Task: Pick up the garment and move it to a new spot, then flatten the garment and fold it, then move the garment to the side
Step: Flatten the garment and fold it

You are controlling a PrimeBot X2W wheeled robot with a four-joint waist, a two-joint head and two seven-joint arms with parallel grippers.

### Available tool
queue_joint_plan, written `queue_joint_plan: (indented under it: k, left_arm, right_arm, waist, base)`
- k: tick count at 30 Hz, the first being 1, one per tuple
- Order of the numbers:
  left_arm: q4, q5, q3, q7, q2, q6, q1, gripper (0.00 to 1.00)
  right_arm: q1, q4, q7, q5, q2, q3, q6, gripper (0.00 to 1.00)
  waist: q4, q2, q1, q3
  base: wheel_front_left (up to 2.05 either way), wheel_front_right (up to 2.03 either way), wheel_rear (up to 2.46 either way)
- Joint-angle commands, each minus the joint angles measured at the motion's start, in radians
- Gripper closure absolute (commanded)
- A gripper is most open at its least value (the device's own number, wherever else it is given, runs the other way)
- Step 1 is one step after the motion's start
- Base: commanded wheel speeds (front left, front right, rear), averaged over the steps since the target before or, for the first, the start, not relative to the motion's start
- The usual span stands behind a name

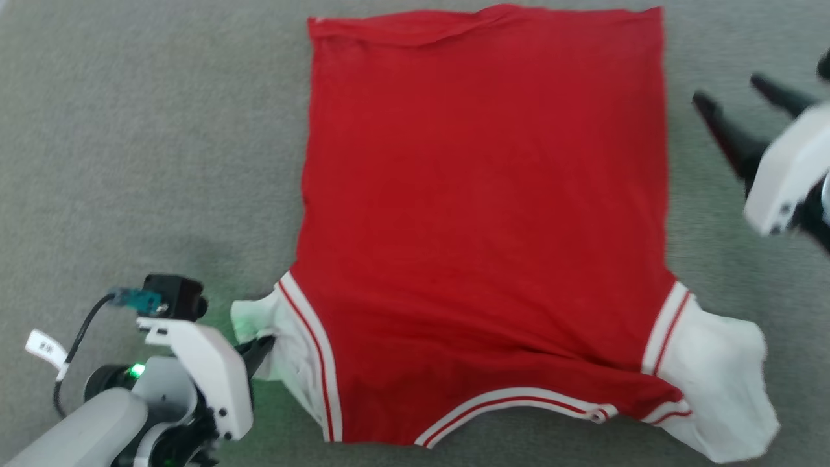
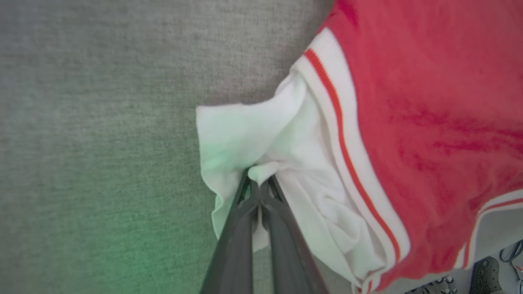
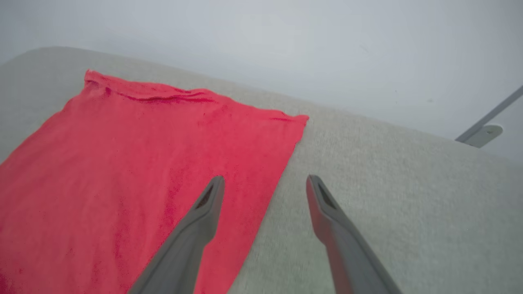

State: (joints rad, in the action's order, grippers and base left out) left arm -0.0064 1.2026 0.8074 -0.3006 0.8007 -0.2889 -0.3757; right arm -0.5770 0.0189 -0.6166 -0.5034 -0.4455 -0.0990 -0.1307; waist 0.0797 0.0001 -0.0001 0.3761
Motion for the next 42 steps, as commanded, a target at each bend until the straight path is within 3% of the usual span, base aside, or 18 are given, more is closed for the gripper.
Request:
queue_joint_plan:
  k: [1, 6, 17, 24, 27, 28, 36, 42]
  left_arm:
    - [0.018, -0.012, 0.008, -0.004, -0.025, 0.004, -0.025, 1.0]
    - [0.046, -0.033, 0.025, -0.012, -0.065, 0.03, -0.074, 1.0]
    - [0.147, -0.054, 0.059, -0.025, -0.139, 0.093, -0.138, 1.0]
    - [0.222, -0.061, 0.088, -0.03, -0.195, 0.141, -0.163, 1.0]
    - [0.238, -0.058, 0.092, -0.03, -0.201, 0.15, -0.168, 1.0]
    - [0.246, -0.058, 0.092, -0.03, -0.204, 0.153, -0.171, 1.0]
    - [0.276, -0.046, 0.059, 0.003, -0.186, 0.153, -0.169, 1.0]
    - [0.246, -0.033, 0.026, 0.027, -0.138, 0.132, -0.145, 1.0]
  right_arm:
    - [-0.043, 0.049, 0.017, 0.012, 0.002, -0.005, 0.0, 0.0]
    - [-0.223, 0.299, 0.035, 0.031, -0.012, -0.024, 0.0, 0.0]
    - [-0.52, 0.765, -0.069, 0.101, -0.01, -0.02, 0.0, 0.0]
    - [-0.584, 1.04, -0.193, 0.185, -0.001, 0.029, 0.0, 0.0]
    - [-0.57, 1.102, -0.242, 0.206, 0.015, 0.03, 0.0, 0.01]
    - [-0.568, 1.122, -0.256, 0.213, 0.018, 0.032, 0.0, 1.0]
    - [-0.595, 1.1, -0.246, 0.213, 0.055, -0.006, 0.0, 1.0]
    - [-0.546, 0.926, -0.27, 0.093, 0.069, -0.125, 0.0, 1.0]
  waist:
    - [0.032, -0.0001, 0.0001, 0.029]
    - [0.086, -0.0001, 0.0001, 0.072]
    - [0.197, -0.0001, 0.0001, 0.129]
    - [0.262, -0.0001, 0.0001, 0.139]
    - [0.266, -0.0001, 0.0001, 0.138]
    - [0.266, -0.0001, 0.0001, 0.137]
    - [0.202, -0.0001, 0.0001, 0.104]
    - [0.109, -0.0001, 0.0001, 0.059]
  base:
    - [0.0, 0.0, 0.0]
    - [0.0, 0.0, 0.0]
    - [0.0, 0.0, 0.0]
    - [0.0, 0.0, 0.0]
    - [0.0, 0.0, 0.0]
    - [0.0, 0.0, 0.0]
    - [0.0, 0.0, 0.0]
    - [0.0, 0.0, 0.0]
